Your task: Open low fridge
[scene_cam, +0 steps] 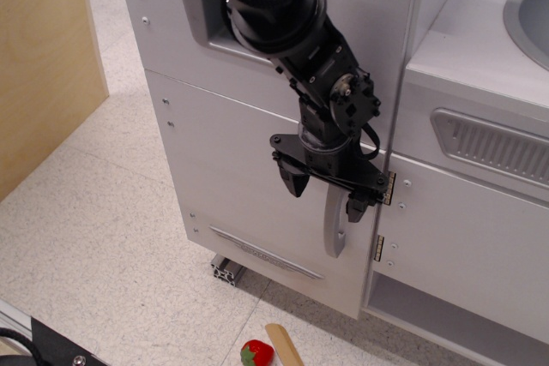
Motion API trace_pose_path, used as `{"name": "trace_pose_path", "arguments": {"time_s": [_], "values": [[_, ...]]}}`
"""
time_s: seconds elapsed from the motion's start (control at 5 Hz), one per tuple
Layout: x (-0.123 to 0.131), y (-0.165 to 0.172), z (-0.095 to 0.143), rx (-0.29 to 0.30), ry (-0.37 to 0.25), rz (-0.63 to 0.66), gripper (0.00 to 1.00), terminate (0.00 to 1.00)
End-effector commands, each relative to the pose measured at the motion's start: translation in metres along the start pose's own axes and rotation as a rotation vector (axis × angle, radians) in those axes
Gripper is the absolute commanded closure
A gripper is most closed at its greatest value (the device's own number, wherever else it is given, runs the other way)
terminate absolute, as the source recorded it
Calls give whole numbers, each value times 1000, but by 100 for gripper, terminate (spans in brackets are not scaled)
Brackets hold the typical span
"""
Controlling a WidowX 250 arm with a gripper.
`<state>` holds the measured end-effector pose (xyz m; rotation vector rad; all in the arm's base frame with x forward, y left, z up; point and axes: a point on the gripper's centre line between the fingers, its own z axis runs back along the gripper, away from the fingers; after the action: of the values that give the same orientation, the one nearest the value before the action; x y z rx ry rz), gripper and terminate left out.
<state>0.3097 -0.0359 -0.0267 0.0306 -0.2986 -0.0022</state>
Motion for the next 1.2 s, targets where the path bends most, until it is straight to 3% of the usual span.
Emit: {"name": "trace_pose_path", "arguments": {"time_s": [0.0,0.4,0.8,1.0], "values": [[7,4,6,-22,-86,1,100,0],[-12,9,13,-52,-75,-37,100,0],[-41,32,36,-84,-32,-88,100,0],[-51,41,53,-110,-11,-141,0,0]]}}
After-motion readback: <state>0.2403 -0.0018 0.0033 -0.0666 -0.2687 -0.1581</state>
